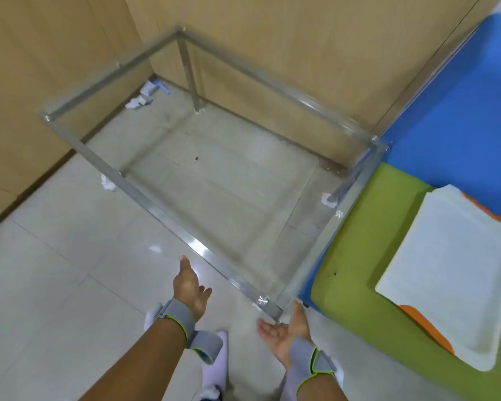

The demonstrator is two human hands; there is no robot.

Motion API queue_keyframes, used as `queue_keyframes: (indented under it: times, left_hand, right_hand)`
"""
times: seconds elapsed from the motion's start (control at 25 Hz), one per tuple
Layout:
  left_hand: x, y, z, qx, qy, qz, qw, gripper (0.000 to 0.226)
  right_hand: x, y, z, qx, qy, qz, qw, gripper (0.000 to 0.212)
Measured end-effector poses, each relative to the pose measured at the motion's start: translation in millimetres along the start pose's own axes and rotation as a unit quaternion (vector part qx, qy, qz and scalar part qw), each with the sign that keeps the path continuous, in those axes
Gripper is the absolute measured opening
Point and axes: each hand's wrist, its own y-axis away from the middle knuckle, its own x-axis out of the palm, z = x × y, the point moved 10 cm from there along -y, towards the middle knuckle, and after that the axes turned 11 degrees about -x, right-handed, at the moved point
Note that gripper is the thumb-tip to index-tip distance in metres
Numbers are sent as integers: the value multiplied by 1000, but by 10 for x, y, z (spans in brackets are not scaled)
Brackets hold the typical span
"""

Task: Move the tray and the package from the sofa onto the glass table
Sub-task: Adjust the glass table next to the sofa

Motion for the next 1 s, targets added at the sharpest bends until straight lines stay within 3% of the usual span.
queue_keyframes:
  times: [0.08, 0.24, 0.48, 0.72, 1.0]
  left_hand:
    - [44, -210, 41, -5, 23, -6, 1000, 80]
    - [365, -374, -49, 13, 74, 23, 997, 70]
    - [586, -464, -94, -1, 89, -38, 995, 71]
    - [960, -473, -84, -3, 79, -30, 996, 61]
    - [1694, -340, -1, -31, 56, 39, 997, 60]
  right_hand:
    - [-41, -181, 108, -35, -30, -42, 998, 73]
    - [-33, -270, 171, -15, -98, -61, 993, 78]
    - [-12, -265, 380, 32, -122, -77, 989, 80]
    - [76, -374, 764, 38, -169, -58, 983, 60]
    - [135, -575, 1463, -35, -185, -54, 981, 82]
